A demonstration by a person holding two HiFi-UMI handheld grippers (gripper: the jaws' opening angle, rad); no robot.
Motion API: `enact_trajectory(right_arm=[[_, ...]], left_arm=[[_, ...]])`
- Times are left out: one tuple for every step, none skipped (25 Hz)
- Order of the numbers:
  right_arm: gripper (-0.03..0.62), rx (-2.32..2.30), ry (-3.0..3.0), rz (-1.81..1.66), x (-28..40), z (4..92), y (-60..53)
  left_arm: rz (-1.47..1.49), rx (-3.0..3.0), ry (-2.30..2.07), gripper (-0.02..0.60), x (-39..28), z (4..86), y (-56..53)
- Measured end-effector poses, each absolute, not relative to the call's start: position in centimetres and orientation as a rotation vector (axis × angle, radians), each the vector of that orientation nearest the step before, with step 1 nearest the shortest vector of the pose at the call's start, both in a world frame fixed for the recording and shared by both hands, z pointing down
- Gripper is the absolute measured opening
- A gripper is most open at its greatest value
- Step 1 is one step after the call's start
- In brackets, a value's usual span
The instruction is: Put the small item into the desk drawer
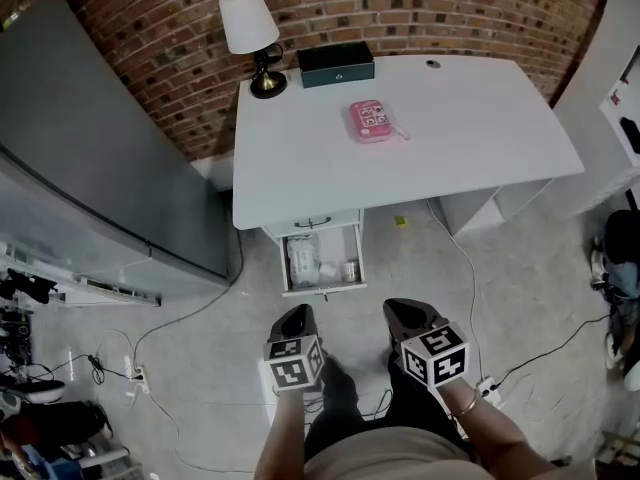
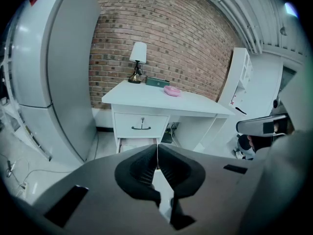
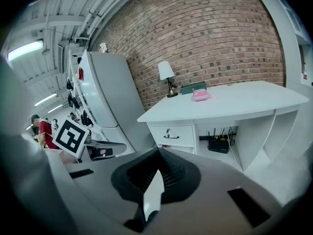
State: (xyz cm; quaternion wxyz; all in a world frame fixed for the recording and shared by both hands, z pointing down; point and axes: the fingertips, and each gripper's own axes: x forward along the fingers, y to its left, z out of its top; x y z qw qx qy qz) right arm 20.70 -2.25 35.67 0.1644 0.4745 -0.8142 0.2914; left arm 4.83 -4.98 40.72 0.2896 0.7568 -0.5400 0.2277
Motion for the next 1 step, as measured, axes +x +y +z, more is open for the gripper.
enact_trajectory(right_arm=[[0.005, 1.348, -2.32, 0.827, 20.53, 35.68, -2.31]], left_arm=[[0.603, 2.021, -1.439, 0.025, 4.76, 40.71, -5.07]])
